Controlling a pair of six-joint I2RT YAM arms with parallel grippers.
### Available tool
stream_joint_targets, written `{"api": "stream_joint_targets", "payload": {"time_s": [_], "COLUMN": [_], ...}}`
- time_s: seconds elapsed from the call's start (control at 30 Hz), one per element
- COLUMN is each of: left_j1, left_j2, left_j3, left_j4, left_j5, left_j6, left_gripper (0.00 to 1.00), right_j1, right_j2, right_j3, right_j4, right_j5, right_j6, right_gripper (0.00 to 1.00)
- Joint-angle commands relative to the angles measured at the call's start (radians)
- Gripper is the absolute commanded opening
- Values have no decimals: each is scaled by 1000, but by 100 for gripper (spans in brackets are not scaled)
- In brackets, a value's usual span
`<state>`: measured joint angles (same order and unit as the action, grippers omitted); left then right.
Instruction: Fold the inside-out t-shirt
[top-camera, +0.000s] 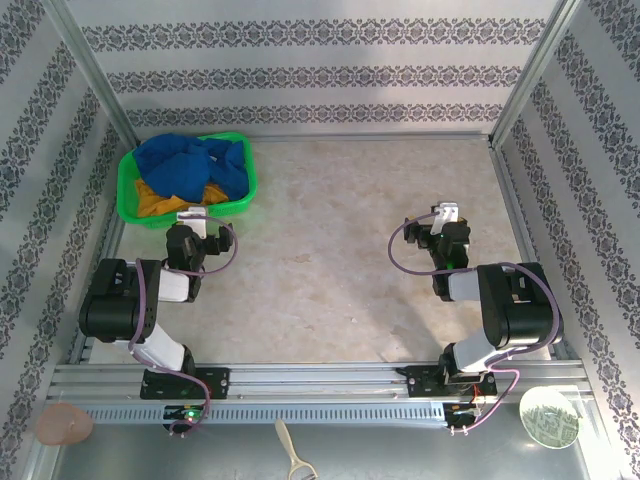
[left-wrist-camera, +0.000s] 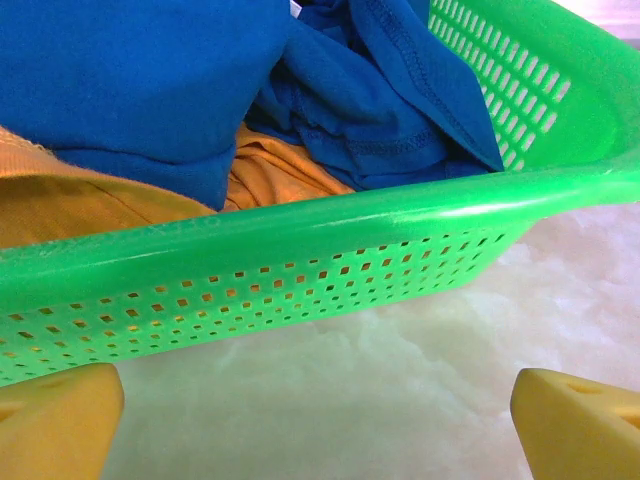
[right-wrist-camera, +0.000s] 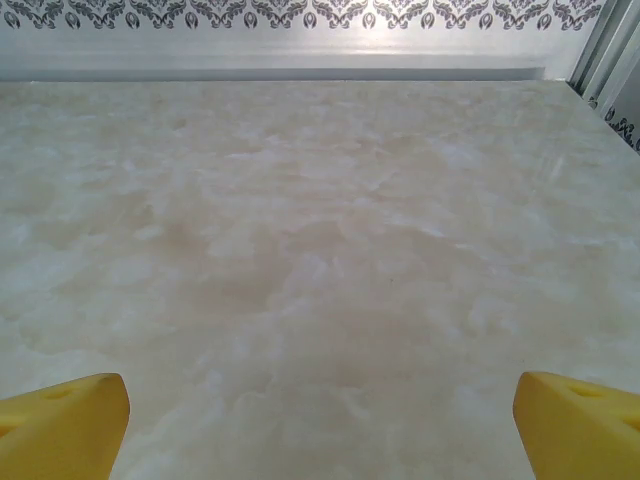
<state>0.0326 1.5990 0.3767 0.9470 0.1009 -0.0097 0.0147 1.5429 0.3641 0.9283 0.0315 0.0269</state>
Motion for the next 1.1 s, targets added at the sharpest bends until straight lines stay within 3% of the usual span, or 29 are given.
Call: {"api": "stream_joint_targets", "payload": {"time_s": [0.0,0.4,1.07], "left_j1": [-8,-7,-6], "left_j2": [-3,-2,-3], "left_j3": [10,2,1], "left_j4": [7,20,22], "left_j5": [10,-58,-54], "left_j6": [17,-10,-15], "left_gripper": [99,99,99], "right_j1": [-7,-7,-12], "right_j2": [-9,-9,-8], "right_j3": [13,12,17], "right_j4": [21,21,17], "right_j5": [-14,-14,-23], "right_j6": [8,9,15], "right_gripper": [98,98,98]}}
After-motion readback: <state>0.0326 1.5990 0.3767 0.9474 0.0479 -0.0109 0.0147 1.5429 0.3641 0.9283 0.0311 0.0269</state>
